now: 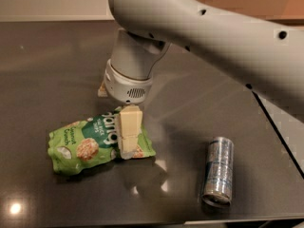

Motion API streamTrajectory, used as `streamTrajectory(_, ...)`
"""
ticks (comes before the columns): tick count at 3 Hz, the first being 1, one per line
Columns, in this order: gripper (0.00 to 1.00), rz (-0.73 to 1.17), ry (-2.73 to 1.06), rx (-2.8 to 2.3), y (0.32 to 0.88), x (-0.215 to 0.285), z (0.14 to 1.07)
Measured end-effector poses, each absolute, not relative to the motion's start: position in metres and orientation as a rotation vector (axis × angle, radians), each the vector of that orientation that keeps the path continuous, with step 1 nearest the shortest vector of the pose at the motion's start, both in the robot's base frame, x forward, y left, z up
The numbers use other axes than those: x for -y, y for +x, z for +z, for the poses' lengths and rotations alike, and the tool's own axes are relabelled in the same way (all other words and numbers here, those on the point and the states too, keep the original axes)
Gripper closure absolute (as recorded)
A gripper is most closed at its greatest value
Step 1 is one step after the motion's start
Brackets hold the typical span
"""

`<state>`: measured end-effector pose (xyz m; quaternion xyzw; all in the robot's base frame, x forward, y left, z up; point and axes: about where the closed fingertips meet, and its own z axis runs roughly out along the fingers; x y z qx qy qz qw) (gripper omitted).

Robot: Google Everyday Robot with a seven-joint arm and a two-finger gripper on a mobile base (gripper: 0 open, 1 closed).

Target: Pick green rice chip bag

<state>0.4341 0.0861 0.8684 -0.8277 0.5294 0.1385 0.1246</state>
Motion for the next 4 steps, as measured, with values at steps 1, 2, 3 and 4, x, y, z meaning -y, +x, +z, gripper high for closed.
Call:
streamTrajectory(1,0.12,0.413,-2.449,-1.553,0.431,-0.094,0.852)
streamTrajectory(2,0.36,0.415,-2.474,-1.558,0.427,-0.099,0.841)
streamTrajectory(3,0.59,0.411,-2.485,-1.558,0.425,-0.099,0.840)
streamTrajectory(4,0.82,0.419,-2.464,-1.539,0.425,-0.094,0.867)
